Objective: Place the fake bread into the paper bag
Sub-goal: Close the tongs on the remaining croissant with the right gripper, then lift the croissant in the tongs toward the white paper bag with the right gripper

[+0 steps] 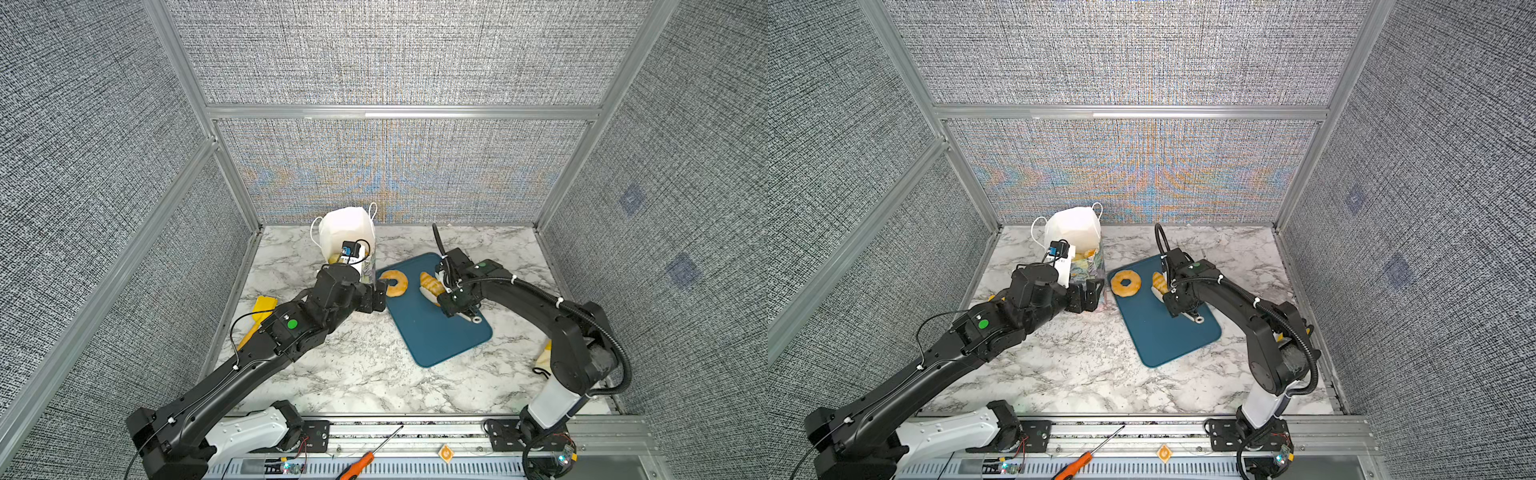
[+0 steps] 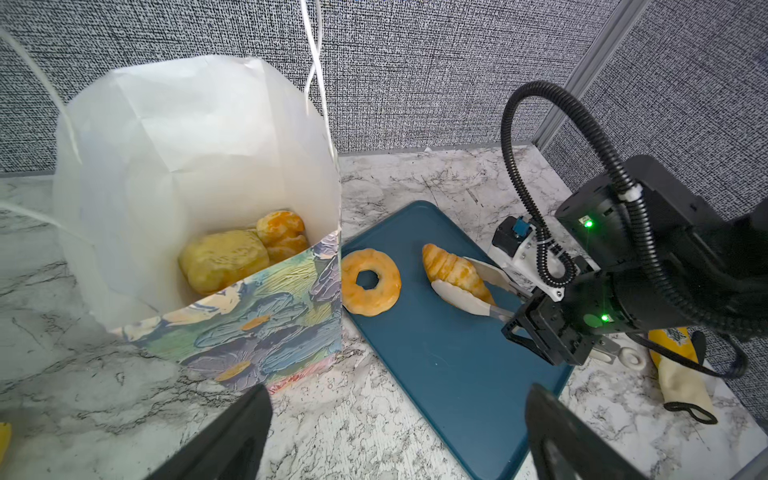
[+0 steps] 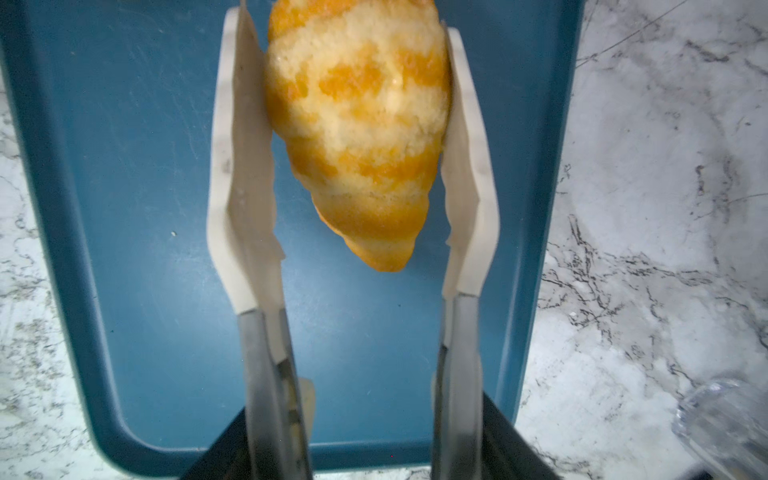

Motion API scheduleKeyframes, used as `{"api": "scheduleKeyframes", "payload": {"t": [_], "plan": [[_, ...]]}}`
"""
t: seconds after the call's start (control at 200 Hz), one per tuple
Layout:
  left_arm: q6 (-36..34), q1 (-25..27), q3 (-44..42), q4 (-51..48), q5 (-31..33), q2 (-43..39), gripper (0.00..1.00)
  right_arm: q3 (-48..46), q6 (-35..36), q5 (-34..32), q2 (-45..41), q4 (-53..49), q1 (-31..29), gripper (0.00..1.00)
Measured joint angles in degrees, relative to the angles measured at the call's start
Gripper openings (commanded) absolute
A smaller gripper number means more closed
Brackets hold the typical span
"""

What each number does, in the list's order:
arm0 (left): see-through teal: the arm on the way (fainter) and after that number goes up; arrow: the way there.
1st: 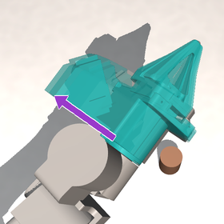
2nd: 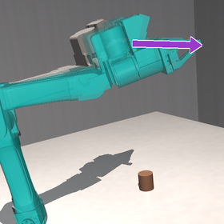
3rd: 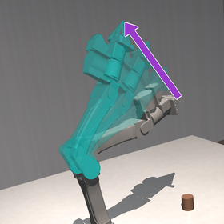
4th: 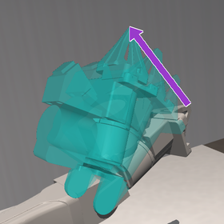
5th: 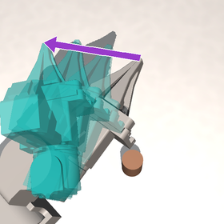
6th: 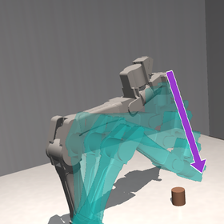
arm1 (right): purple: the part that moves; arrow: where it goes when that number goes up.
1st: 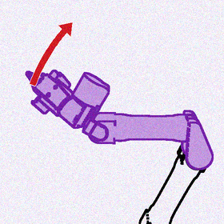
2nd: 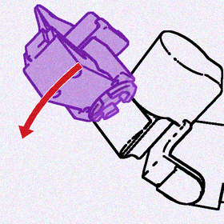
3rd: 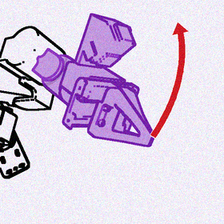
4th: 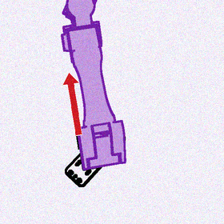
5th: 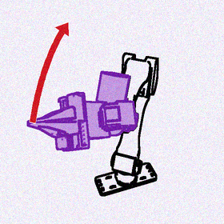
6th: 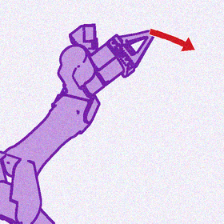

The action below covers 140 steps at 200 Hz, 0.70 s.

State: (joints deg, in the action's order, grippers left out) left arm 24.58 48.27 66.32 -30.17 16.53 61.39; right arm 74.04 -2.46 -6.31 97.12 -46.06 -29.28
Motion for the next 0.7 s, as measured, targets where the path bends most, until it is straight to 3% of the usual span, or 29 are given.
{"api": "scheduleKeyframes", "payload": {"t": [0.42, 0.7], "plan": [[-0.5, 0.0, 1.6, -2.2, 2.9, -1.9, 0.98, 2.7, 0.0, 0.0, -4.2, -1.8, 0.3, 0.6], [-1.6, 0.0, 4.5, -5.5, 4.7, -2.1, 0.99, 10.3, -0.5, 0.9, -6.4, -5.7, 0.0, 0.59]]}}
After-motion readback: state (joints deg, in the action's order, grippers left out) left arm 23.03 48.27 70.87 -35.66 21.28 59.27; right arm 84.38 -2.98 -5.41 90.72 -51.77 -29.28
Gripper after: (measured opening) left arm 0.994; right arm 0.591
